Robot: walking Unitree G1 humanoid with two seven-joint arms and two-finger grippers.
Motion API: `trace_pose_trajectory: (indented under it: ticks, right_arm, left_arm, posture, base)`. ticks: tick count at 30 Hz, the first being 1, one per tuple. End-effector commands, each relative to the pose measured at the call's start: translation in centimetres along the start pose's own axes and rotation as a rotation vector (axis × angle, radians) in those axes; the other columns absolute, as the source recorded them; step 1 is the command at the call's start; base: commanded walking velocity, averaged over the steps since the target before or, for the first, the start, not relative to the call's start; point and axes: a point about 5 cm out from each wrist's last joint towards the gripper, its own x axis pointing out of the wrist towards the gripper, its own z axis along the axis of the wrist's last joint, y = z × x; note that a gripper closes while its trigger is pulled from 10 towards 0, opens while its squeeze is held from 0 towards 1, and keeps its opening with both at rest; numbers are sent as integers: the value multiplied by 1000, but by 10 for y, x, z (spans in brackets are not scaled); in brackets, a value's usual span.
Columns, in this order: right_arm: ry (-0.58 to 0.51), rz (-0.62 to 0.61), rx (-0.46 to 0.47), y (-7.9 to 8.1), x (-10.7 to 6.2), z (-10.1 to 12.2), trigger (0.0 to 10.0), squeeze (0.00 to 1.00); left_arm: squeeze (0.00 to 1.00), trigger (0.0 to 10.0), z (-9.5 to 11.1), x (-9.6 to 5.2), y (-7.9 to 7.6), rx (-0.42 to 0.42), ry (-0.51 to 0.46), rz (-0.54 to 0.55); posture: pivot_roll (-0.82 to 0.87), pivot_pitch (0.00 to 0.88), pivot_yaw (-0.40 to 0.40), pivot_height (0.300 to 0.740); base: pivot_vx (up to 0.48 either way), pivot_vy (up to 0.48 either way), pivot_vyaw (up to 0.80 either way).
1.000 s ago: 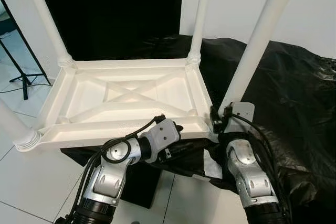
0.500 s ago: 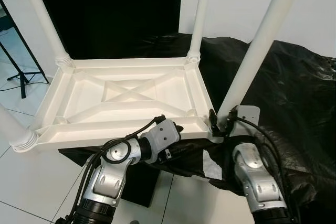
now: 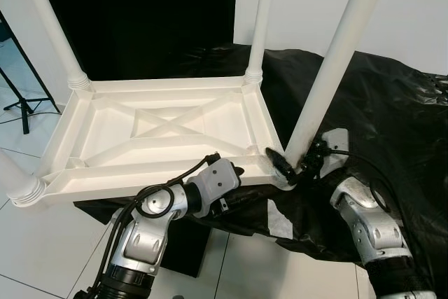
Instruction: Building children table
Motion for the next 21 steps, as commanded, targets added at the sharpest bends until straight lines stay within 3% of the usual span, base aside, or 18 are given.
trace_pose_trajectory:
  ticks: [1,5,6,8,9,13,20,21]
  right_arm:
    - [15,39,12,1,2,-2,10000,0]
    - [23,78,4,2,4,-2,10000,0]
    - [41,130,-11,3,6,-3,4902,0]
    - [41,130,-11,3,6,-3,4902,0]
    - [63,171,-32,3,6,-5,0,0]
    - [94,204,-39,0,2,-11,0,0]
    - [106,120,-18,-3,-7,-14,0,0]
    - [117,83,-17,-3,-7,-16,10000,0]
  left_arm:
    - [0,10000,1,0,8,-7,-4,136]
    - [0,10000,1,0,8,-7,-5,139]
    - [0,10000,1,0,9,-7,-4,144]
    - [0,10000,1,0,9,-7,-4,144]
    - [0,10000,1,-1,10,-7,-3,151]
    - [0,10000,1,-3,11,-7,0,160]
    - [0,10000,1,-3,11,-8,0,159]
    - [0,10000,1,-2,10,-7,0,157]
  posture:
    - [15,0,-50,740]
    - [20,0,-53,740]
    - [26,0,-56,740]
    - [26,0,-56,740]
    - [34,0,-61,740]
    - [34,0,-62,740]
    - [23,0,-58,740]
    - [20,0,-55,740]
  base:
    - [0,0,0]
    - [0,0,0]
    - [0,0,0]
    - [0,0,0]
    - [0,0,0]
    - [0,0,0]
    - [0,0,0]
    - [0,0,0]
